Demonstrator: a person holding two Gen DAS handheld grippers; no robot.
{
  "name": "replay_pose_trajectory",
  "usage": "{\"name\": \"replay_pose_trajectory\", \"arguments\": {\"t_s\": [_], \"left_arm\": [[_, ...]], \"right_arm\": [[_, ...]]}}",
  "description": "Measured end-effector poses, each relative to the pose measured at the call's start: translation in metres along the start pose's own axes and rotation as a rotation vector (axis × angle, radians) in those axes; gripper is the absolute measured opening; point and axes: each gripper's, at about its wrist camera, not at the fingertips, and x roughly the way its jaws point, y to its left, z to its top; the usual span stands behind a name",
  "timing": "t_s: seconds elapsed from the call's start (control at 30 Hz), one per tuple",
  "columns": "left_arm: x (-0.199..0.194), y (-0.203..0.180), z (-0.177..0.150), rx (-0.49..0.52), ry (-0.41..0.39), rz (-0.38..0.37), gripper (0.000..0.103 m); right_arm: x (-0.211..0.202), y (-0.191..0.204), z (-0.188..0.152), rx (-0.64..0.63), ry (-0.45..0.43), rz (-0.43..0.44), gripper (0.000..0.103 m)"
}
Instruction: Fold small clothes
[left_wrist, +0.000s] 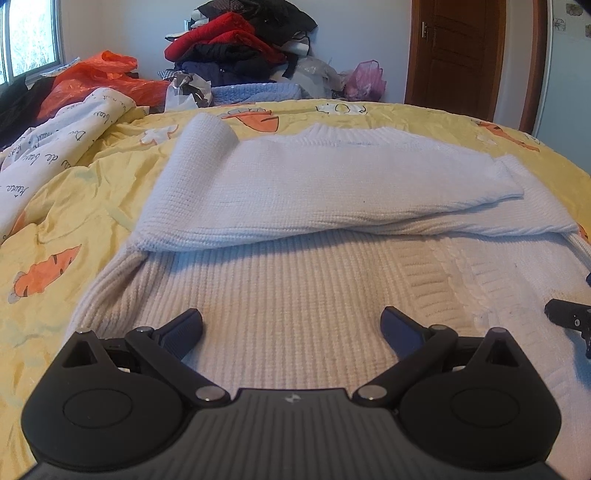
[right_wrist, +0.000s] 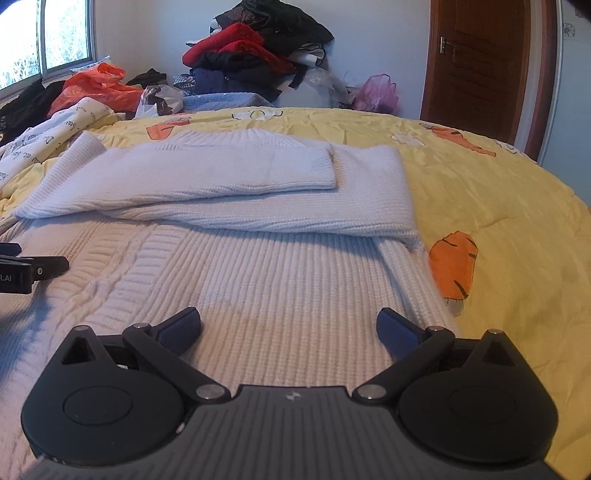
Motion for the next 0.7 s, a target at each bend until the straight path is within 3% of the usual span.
{"name": "replay_pose_trajectory", "arguments": {"t_s": [0.17,0.33,0.7], "left_arm": [[-0.021,0.001,-0.015,-0.019,0.044,0.009,0.103],[-0.036,0.004,-0.039,-0.026,-0.028,0.002,0.103],[-0.036,0.003,-0.039,-0.032,-0.035,0.007,0.103]], "right_arm": [[0.000,0.000,0.000,0.002,-0.001,0.000,0.103],[-0.001,0.000,0.001,0.002,-0.001,0.000,0.103],[-0.035,0.002,-0.029,0.002,-0.010,-0.005,0.103]]}}
